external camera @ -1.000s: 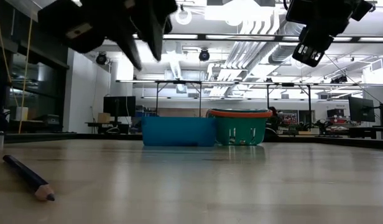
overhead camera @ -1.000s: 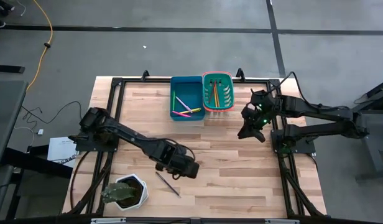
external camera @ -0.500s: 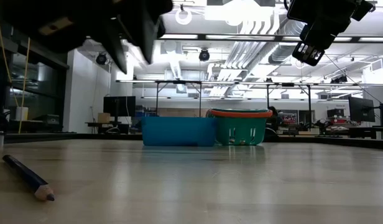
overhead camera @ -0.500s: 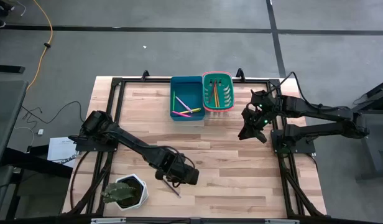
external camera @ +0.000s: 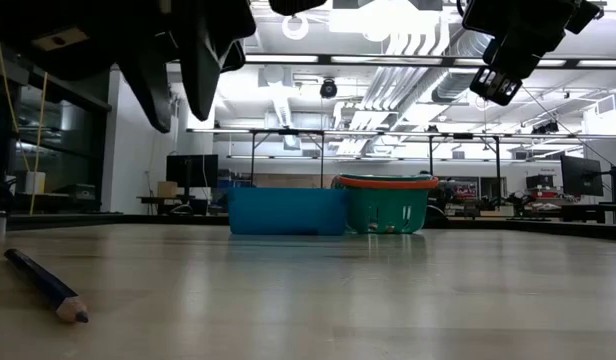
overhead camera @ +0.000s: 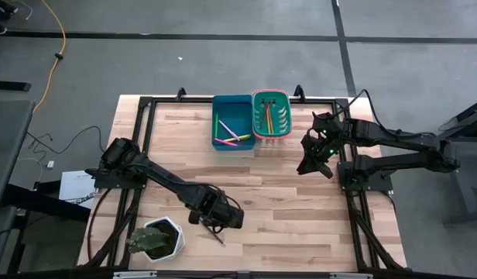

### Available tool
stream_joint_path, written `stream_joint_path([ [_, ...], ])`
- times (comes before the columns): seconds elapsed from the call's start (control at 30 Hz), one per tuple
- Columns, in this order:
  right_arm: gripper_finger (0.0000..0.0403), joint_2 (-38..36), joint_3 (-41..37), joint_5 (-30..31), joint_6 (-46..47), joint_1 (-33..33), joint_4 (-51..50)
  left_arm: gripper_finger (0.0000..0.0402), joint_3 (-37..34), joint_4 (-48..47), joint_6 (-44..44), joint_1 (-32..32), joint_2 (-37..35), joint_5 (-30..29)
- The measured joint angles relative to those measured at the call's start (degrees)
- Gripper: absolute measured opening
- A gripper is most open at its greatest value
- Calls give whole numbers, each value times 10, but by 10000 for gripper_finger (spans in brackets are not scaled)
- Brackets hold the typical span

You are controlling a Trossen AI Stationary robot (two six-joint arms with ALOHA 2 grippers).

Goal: Sort pens & pencils
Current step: Put the blue pencil into the green bin

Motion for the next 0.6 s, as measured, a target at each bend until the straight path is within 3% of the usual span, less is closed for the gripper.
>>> stream_joint_path([
  [0.6, 75, 0, 0, 0, -5, 0, -7, 78, 0, -70, 5, 0, 0, 7],
])
